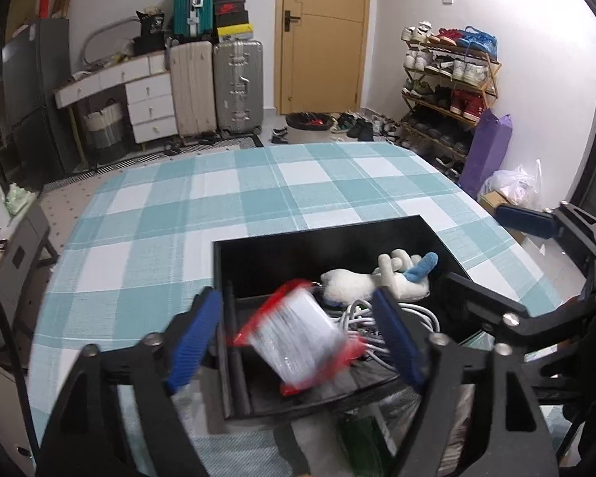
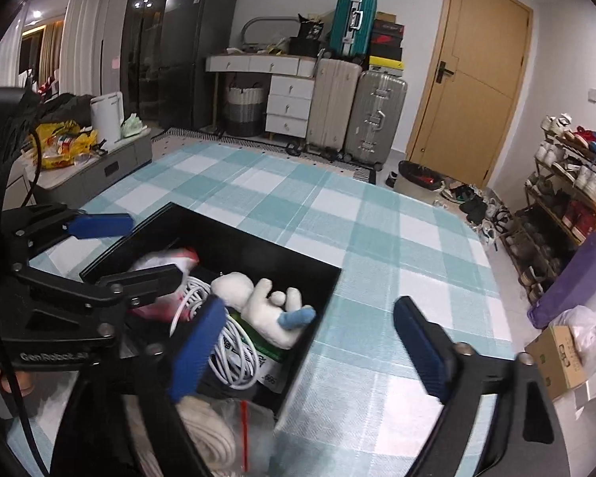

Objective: Organize soft objects
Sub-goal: 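Open both grippers to drop the plush toy and packet into the box, then withdraw both grippers from the box toward the foam and rope bag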

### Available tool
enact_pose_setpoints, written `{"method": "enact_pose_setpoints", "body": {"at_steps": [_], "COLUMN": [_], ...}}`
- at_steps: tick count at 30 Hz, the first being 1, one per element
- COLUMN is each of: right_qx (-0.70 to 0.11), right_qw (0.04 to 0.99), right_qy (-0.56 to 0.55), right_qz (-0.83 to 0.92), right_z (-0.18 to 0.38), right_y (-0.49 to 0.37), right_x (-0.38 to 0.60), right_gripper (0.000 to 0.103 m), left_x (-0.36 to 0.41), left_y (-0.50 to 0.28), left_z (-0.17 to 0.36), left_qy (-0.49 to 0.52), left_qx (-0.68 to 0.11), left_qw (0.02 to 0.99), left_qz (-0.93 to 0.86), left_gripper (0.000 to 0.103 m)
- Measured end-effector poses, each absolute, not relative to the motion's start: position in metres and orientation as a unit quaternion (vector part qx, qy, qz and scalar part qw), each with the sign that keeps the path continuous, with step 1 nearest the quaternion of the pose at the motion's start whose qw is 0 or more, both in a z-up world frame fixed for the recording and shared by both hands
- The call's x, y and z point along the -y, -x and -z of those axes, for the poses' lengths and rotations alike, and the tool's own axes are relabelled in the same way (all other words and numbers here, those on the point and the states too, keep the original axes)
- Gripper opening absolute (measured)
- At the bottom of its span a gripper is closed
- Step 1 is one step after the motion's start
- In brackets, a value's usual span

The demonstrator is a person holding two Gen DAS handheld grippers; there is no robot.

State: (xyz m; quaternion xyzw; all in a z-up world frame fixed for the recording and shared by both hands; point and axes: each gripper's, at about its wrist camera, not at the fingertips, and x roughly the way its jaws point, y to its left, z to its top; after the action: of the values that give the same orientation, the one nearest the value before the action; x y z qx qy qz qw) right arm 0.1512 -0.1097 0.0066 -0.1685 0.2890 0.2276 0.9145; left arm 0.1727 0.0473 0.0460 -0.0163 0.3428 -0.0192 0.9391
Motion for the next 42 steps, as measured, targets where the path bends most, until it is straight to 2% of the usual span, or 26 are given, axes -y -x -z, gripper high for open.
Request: {"method": "enact_pose_setpoints", "body": {"at_steps": [2, 5, 19, 42], "right_qx": [-0.282, -0.282, -0.269, -0.297], "right_qw": [0.918, 0.918, 0.929, 0.916], "right_qy": [0.164, 0.152, 0.1, 0.079], "right_qz": [-0.226, -0.232, -0.235, -0.257], "right_z": [-0.011, -0.016, -0.031, 0.0], "right_y": [-0.146, -0.138, -0.103, -0.084], "right_x": [0.115, 0.123, 0.154, 0.161], "right_gripper": [0.101, 0.102, 0.102, 0.102], "left_x": [-0.049, -0.053, -0.062, -0.066], "left_y": [-0.166, -0.155, -0.098, -0.071], "left_z": [-0.05, -0.057, -0.075, -0.05], "left_qy": [0.016, 0.022, 0.02, 0.034], "left_qx": [-0.335, -0.328, -0.287, -0.304], "left_qw": [0.942, 0.944, 0.958, 0.951], "left_qz": [0.014, 0.015, -0.024, -0.049], "left_gripper": [0.095, 0.103, 0.103, 0.103]}}
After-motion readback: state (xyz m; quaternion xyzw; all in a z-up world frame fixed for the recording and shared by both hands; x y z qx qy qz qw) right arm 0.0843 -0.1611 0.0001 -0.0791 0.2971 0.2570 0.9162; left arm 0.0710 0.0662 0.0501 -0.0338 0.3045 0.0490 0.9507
